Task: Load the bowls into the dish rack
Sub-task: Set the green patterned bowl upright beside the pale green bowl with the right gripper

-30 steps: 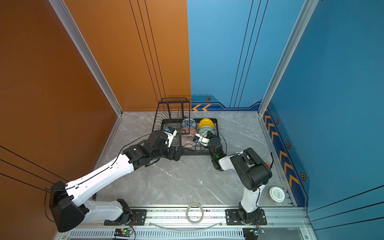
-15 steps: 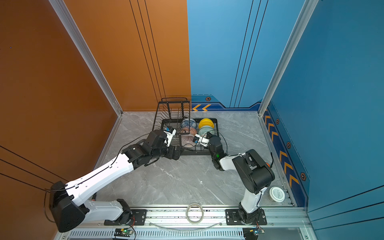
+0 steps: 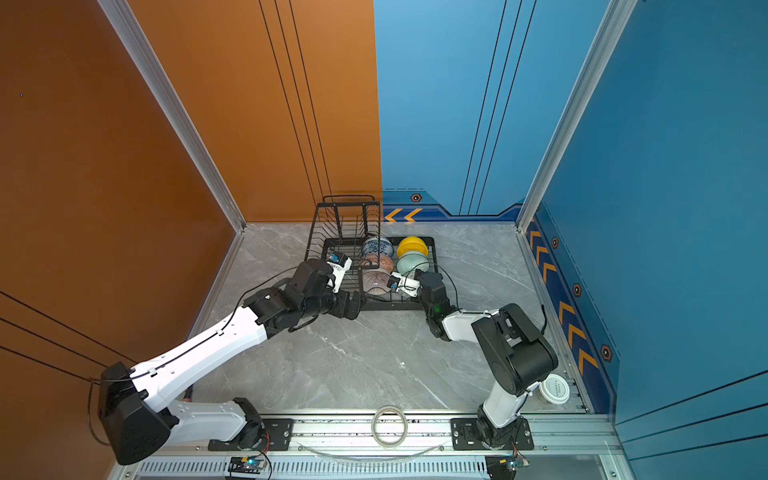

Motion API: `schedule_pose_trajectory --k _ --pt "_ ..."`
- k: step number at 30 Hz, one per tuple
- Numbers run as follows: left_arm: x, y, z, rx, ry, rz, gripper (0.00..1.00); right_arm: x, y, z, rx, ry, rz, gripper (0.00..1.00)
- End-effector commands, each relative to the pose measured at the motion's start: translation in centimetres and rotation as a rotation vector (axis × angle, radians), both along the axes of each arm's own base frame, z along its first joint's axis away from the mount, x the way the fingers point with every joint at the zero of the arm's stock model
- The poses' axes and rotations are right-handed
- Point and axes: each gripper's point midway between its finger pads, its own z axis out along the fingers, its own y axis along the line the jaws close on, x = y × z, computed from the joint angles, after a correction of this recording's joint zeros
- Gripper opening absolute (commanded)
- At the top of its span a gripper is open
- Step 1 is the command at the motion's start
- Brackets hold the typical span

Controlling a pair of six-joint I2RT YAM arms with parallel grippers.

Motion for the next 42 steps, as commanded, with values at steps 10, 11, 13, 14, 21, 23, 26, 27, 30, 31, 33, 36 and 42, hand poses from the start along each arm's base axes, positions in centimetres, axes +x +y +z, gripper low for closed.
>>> schedule_pose_trajectory --k 10,11,13,14,21,23,26,27,30,31,33,36,42 --pt "-0.4 0.6 0.9 -0.024 -0.007 0.001 0.98 -1.9 -0.1 -3.2 -0.045 0.218 0.054 0.00" --pt "-0.4 0.6 0.9 -0.024 -0.008 0.001 0.98 -1.9 -0.2 -3.2 -0.046 0.221 0.053 0.00" --pt "-0.5 0.6 0.9 -0.025 -0.008 0.001 0.98 -2.0 -0.1 -3.3 -0.047 0.224 0.054 0.00" --pt "-0.4 0.7 0.9 -0.025 -0.009 0.003 0.98 -2.0 -0.1 -3.3 -0.047 0.224 0.053 0.00" --pt "-0.5 0.7 0.9 -0.026 -0.009 0.004 0.98 -1.8 -0.2 -3.0 -0.041 0.218 0.044 0.16" --pt "-0.5 0.7 1.0 -0.026 -0.010 0.004 0.98 -1.8 -0.1 -2.9 -0.036 0.214 0.043 0.22" --pt "-0.5 0.8 1.0 -0.027 -0.011 0.005 0.98 -1.7 -0.1 -2.8 -0.030 0.208 0.041 0.29" --pt "-0.5 0.7 1.0 -0.026 -0.010 0.004 0.98 -1.7 -0.1 -2.8 -0.029 0.205 0.040 0.30" --pt "-0.5 0.8 1.0 -0.026 -0.010 0.005 0.98 -1.6 -0.2 -2.7 -0.027 0.198 0.034 0.32" --pt "-0.6 0.8 1.0 -0.028 -0.011 0.004 0.98 -1.6 -0.2 -2.6 -0.025 0.193 0.033 0.33" --pt "-0.5 0.8 1.0 -0.028 -0.011 0.005 0.98 -1.6 -0.2 -2.3 -0.019 0.184 0.031 0.38" --pt "-0.6 0.8 0.9 -0.026 -0.009 0.004 0.98 -1.6 -0.3 -2.0 -0.013 0.173 0.032 0.50" --pt "-0.6 0.8 1.0 -0.028 -0.011 0.003 0.98 -1.9 -0.4 -1.4 0.009 0.166 0.043 0.66"
